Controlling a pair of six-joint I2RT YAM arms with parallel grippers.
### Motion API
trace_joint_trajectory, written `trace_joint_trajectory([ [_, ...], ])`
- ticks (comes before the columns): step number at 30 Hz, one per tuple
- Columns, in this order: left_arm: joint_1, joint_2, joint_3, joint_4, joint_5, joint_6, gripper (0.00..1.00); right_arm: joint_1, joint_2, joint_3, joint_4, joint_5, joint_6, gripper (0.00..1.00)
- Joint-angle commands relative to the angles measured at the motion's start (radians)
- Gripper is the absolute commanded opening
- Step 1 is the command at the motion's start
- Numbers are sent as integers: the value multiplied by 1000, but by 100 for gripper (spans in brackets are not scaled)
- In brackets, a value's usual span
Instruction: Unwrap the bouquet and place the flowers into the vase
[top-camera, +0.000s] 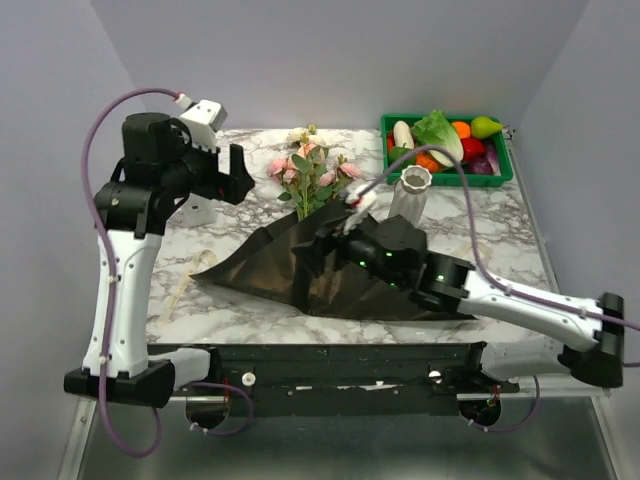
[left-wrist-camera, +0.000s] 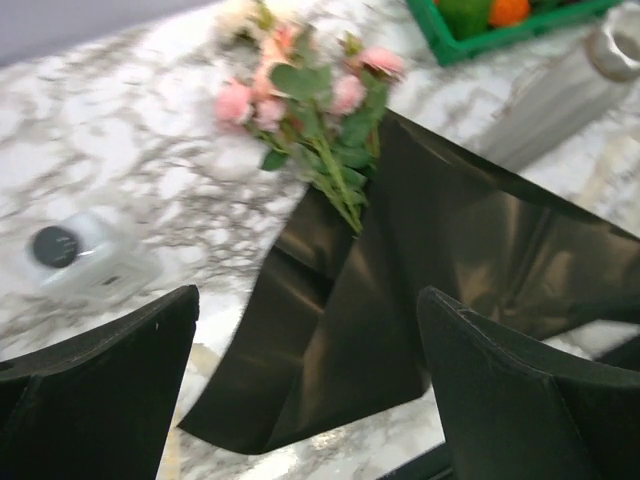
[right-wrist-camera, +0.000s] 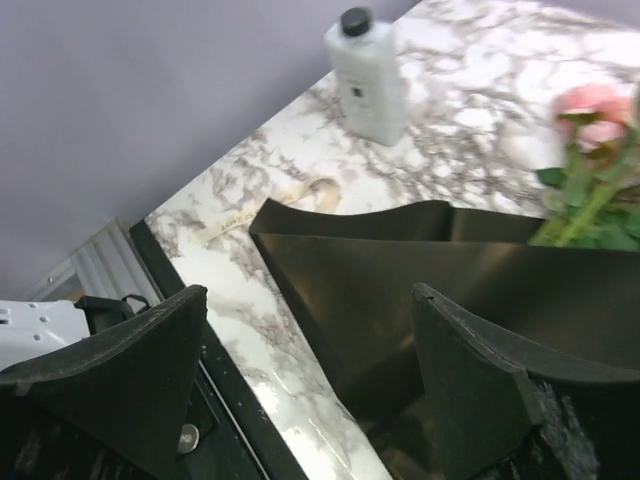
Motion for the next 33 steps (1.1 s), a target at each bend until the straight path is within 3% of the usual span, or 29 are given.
trace_joint_trajectory([
  [1,-35,180,-127,17,365,99,99,-76,-200,-161,-16,119,51,89],
  [7,-136,479,-76,-66,470,226,99,-160,-406,-277,-70,139,63,89],
  [16,-198,711,48,-61,470,298,99,-183,-553,-350,-93,180,111,89],
  [26,-206,816,67,5,366,294,99,-231,-555,-337,-128,139,108,88],
  [33,-235,813,13,12,323,338,81,-269,-526,-326,-130,101,116,88],
])
